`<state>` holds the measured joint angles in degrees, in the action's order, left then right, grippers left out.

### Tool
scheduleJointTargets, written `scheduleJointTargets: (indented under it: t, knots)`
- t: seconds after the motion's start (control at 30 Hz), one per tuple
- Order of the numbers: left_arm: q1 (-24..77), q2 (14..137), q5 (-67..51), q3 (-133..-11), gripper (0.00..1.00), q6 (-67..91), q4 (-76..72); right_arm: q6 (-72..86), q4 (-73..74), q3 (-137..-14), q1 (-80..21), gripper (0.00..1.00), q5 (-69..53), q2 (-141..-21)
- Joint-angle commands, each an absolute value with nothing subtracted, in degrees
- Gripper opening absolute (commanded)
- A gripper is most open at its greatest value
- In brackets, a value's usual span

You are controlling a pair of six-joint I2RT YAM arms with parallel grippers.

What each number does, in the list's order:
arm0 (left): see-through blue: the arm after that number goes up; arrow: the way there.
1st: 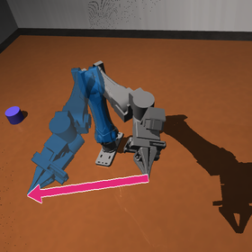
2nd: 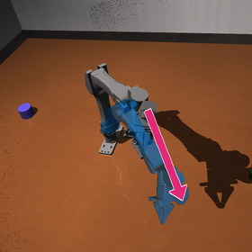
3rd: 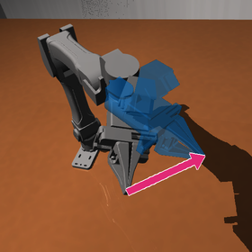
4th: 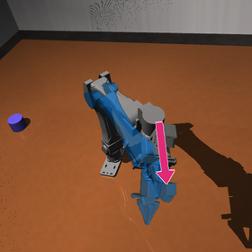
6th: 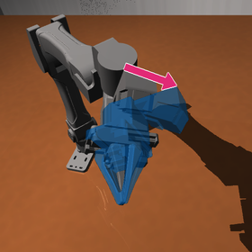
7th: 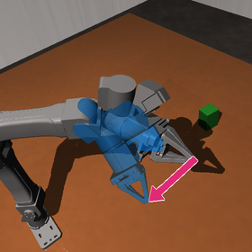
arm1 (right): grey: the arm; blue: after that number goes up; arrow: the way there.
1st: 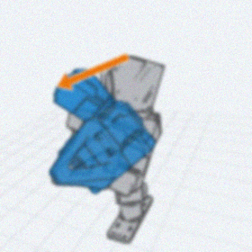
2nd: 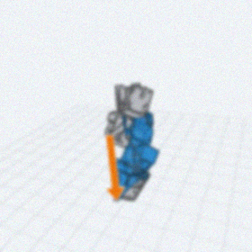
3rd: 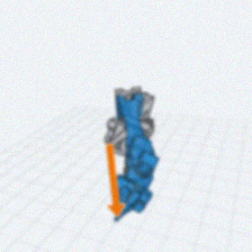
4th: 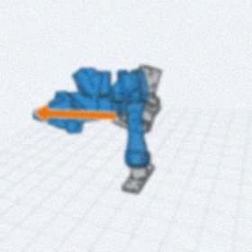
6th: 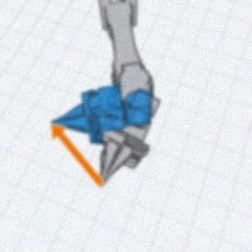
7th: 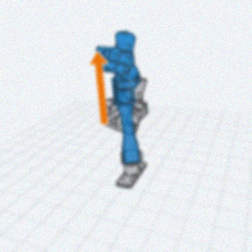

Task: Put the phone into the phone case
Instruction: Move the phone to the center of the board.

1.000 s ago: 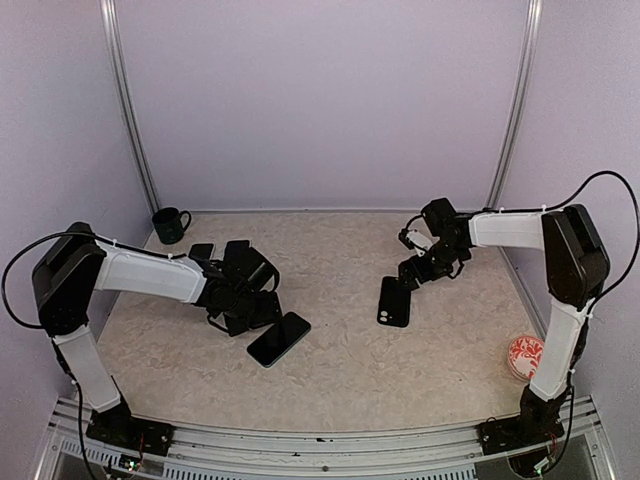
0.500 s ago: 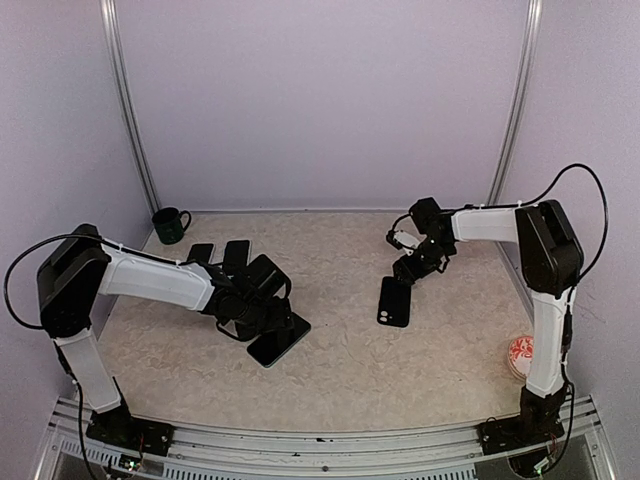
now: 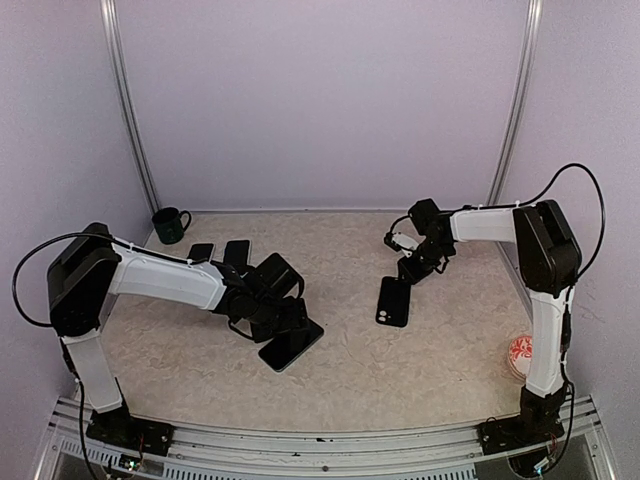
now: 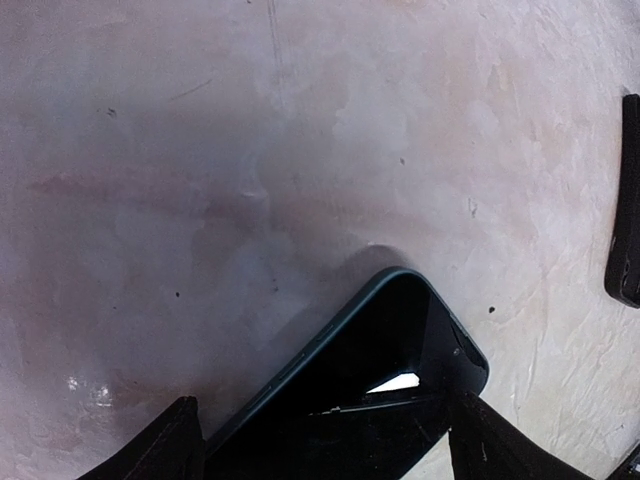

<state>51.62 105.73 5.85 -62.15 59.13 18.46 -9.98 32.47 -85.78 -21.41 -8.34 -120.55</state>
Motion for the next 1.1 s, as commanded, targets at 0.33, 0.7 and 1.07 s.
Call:
scheduleJointTargets:
  t: [0.33,0.7,1.07]
  knots:
    - [54.2,112.7,-4.3,-63.4,0.82,64.3,23.6,-8.9,34.0,-85.0,-21.1,0.01,-11.0,-118.2]
    - [55.9,112.2,-4.1,-65.6,0.83,65.1,23.1,0.6,33.5,-87.8,-21.1,0.00,-10.6,-116.4]
    - [52.4,104.3,1.8,-62.8,0.84,64.7,25.9,15.7,21.7,-83.3,-22.1,0.00,-14.1,-114.2]
